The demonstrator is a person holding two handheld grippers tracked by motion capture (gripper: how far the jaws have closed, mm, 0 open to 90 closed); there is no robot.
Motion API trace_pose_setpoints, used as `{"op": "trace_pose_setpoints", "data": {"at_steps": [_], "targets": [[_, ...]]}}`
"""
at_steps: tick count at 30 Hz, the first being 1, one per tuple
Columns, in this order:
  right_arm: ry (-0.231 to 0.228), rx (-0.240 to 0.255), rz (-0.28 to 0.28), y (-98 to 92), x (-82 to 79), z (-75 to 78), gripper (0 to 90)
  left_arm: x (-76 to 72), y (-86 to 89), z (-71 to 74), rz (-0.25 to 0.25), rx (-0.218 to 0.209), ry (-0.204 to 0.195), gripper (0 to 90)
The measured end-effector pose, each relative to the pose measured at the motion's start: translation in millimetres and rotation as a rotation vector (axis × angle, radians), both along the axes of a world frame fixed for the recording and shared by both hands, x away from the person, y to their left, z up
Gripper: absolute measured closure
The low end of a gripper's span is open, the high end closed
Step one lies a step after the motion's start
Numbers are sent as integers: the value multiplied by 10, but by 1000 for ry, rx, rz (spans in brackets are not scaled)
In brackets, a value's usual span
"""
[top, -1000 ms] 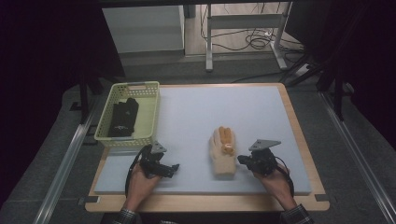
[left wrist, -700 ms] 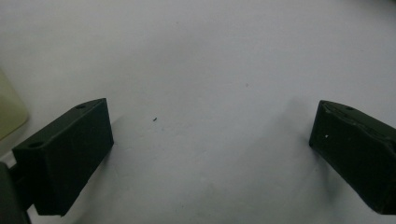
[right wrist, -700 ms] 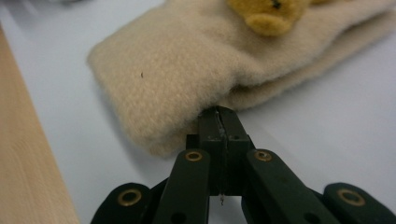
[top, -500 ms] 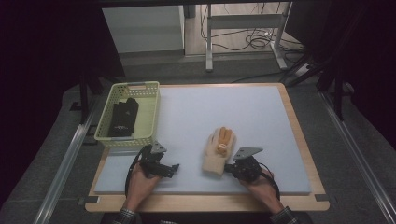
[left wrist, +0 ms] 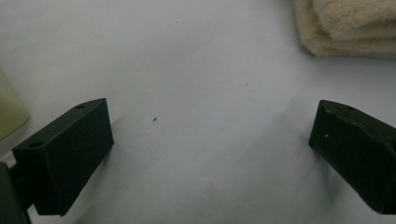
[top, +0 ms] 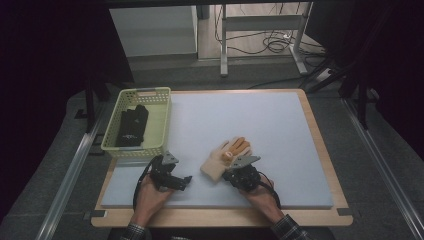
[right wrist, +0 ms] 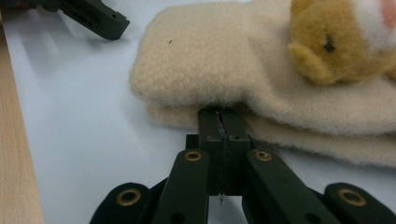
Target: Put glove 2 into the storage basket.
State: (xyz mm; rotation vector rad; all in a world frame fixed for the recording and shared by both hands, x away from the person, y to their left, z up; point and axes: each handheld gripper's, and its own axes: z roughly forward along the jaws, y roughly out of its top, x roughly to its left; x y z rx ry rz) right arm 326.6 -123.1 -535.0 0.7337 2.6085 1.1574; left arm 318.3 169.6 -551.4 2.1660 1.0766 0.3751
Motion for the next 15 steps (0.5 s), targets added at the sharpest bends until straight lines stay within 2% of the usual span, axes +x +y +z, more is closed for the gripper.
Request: {"op": "trace_pose_setpoints", "data": {"at_steps": [6, 13, 15], "targets": [[-24, 1, -32, -197, 0, 78, 805, -1, -2, 1, 3, -1, 2, 0], [-56, -18, -144, -615, 118, 144, 689, -12, -10, 27, 8, 3, 9, 16], [-54, -18, -179, -736, 156, 152, 649, -21, -27, 62, -15, 4, 25, 50]]}}
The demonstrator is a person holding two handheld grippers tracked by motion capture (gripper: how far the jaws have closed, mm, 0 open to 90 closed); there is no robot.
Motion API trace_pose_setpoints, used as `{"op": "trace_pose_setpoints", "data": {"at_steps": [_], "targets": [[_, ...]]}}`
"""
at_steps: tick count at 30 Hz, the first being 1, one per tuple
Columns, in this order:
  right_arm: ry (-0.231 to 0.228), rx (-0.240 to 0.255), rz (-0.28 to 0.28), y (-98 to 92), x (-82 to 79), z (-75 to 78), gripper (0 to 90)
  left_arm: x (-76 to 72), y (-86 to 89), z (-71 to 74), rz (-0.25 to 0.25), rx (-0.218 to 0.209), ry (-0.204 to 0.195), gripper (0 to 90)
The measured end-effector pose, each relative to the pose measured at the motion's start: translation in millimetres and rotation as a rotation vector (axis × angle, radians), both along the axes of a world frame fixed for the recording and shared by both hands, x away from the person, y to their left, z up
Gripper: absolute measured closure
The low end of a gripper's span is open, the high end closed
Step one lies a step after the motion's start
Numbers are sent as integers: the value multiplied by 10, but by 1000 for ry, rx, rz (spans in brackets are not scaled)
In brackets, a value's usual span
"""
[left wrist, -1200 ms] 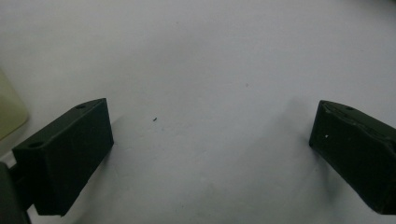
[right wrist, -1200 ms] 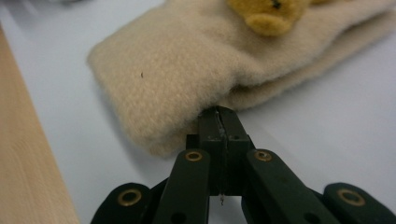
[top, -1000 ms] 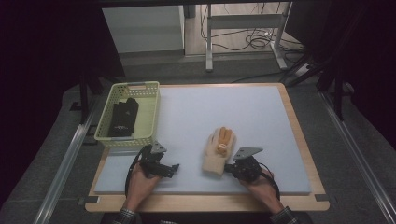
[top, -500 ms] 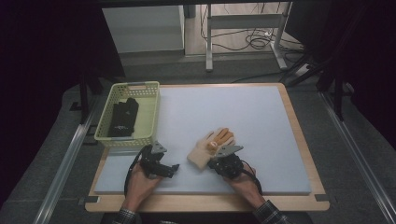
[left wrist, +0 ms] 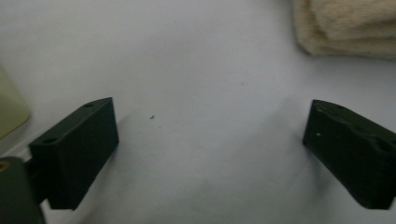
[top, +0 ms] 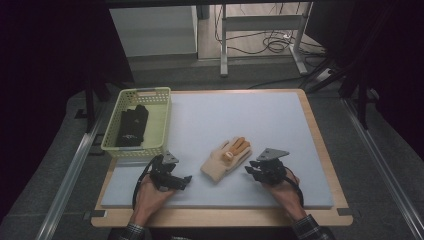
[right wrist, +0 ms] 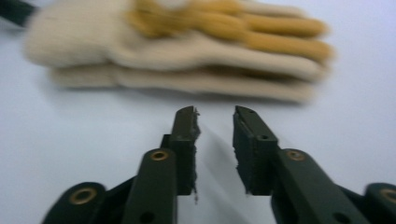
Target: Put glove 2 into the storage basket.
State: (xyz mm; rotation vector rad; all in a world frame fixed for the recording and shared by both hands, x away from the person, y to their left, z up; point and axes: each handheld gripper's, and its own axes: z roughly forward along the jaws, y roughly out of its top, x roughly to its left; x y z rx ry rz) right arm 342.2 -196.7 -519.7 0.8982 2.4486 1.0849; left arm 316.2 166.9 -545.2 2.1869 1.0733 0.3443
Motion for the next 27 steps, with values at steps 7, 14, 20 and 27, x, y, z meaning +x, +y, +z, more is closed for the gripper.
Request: {"op": "trace_pose_setpoints", "data": {"at_steps": [7, 14, 20, 27], "targets": [[-20, -21, -108, -374, 101, 1, 457, 3, -193, 159, -56, -58, 19, 0], [-37, -50, -186, -625, 198, -43, 268, 145, -493, 351, -101, -79, 3, 0], [7, -32, -205, -694, 264, -102, 211, 295, -857, 452, -158, -44, -8, 0], [7, -28, -206, -699, 264, -107, 210, 488, -1147, 382, -182, -14, 16, 0]]}}
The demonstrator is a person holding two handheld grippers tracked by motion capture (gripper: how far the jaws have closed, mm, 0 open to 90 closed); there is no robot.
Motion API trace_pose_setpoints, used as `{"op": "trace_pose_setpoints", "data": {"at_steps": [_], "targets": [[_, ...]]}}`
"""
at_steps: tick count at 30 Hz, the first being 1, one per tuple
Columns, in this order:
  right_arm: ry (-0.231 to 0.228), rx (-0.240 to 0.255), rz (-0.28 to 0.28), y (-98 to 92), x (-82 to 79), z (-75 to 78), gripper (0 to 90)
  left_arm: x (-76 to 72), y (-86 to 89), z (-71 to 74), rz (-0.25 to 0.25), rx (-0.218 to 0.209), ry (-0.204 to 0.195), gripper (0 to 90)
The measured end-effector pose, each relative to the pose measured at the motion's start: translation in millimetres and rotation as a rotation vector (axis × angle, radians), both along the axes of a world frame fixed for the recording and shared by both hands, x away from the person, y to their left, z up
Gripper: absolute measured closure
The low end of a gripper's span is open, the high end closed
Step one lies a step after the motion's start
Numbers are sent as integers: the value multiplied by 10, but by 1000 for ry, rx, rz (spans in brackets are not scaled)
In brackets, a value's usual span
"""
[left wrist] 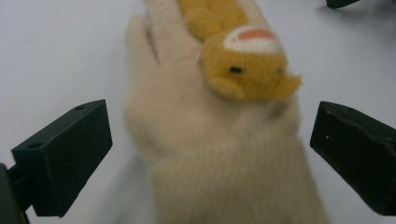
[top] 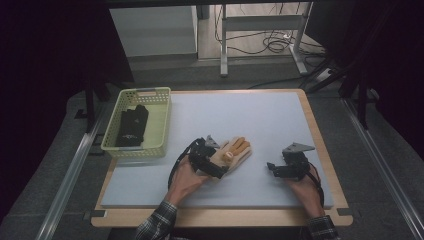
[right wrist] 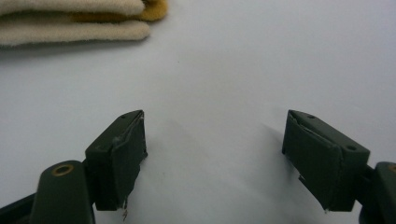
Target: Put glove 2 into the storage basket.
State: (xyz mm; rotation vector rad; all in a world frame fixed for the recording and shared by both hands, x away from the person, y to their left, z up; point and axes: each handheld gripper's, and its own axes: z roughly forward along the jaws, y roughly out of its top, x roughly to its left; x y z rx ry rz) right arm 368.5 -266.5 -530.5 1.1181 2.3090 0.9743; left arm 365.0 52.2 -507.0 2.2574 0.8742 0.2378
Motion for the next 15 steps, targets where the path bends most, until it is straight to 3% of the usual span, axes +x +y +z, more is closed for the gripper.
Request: {"op": "trace_pose_setpoints", "data": {"at_steps": [4, 10, 15], "targets": [[1, 2, 0, -2, 0, -1, 210, 70, -142, -89, -7, 36, 6, 0], [-1, 1, 1, -3, 0, -2, 211, 106, -307, -234, 4, 139, -4, 0], [-2, 4, 0, 0, -1, -5, 211, 98, -263, -252, 20, 86, 24, 43]]}}
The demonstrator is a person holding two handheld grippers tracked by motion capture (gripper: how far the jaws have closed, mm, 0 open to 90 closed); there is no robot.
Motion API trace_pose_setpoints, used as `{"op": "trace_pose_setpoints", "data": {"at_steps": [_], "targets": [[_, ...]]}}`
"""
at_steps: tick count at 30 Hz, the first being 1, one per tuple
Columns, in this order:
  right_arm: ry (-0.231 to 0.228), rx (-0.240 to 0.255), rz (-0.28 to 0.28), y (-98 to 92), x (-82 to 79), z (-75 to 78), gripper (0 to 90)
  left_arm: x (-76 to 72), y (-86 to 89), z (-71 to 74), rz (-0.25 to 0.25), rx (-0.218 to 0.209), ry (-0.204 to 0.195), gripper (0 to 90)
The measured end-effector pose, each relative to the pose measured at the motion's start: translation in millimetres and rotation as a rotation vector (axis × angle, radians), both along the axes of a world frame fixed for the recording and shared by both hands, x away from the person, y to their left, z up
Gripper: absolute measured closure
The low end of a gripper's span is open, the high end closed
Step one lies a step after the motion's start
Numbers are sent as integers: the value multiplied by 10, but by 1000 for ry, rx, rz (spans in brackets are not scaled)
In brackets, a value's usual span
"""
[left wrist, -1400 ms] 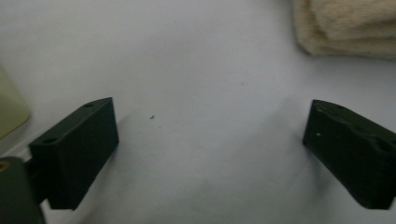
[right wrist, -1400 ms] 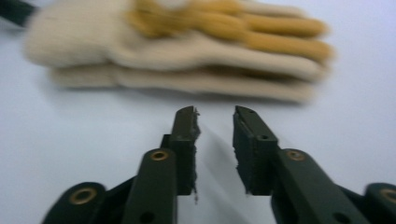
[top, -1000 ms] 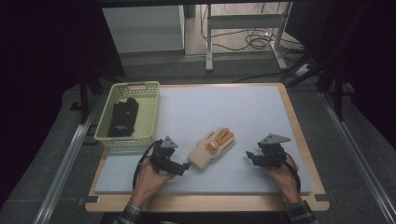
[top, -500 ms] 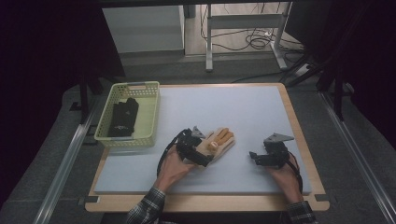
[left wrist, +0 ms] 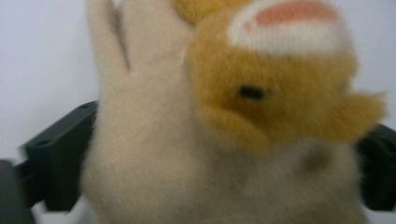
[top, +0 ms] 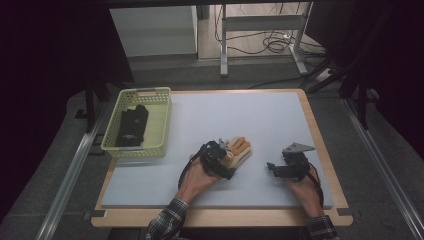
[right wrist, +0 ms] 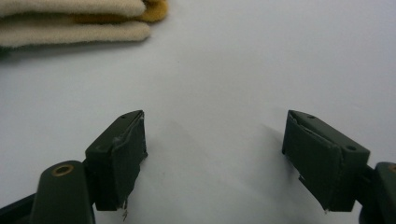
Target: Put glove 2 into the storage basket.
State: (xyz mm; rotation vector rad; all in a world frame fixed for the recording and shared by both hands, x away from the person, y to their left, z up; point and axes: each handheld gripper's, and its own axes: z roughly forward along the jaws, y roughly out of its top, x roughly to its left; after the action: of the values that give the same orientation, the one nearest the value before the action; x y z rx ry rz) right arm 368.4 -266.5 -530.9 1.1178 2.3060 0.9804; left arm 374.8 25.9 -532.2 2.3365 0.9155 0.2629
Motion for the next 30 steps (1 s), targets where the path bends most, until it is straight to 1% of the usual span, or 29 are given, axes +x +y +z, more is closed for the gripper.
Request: {"op": "trace_pose_setpoints", "data": {"at_steps": [2, 6, 8, 10, 13, 16, 22, 24, 29, 30], "targets": [[0, 0, 0, 0, 0, 0, 211, -23, 8, 16, 1, -3, -2, 94], [-1, -1, 0, 1, -1, -1, 211, -50, 5, 68, -10, 7, 4, 282], [0, -2, 1, 0, -2, 0, 211, -57, 3, 85, 5, 10, 6, 362], [-1, -3, 0, 1, -3, 1, 211, -65, 7, 95, 9, 9, 5, 455], [-1, -3, 0, 1, -3, 0, 211, -79, 15, 101, 14, 2, 4, 556], [-2, -3, 0, 1, -3, 0, 211, -82, 24, 110, 17, -2, 8, 610], [-2, -3, 0, 1, -4, 0, 211, -72, 75, 155, 22, -20, 10, 657], [-2, -2, 0, 1, -4, 0, 211, -67, 100, 181, 34, -29, 3, 678], [-4, -4, 0, 1, -6, 0, 211, -43, 186, 269, 59, -21, -19, 714], [-4, -4, 0, 1, -6, 0, 211, -36, 206, 288, 57, -19, -19, 720]]}}
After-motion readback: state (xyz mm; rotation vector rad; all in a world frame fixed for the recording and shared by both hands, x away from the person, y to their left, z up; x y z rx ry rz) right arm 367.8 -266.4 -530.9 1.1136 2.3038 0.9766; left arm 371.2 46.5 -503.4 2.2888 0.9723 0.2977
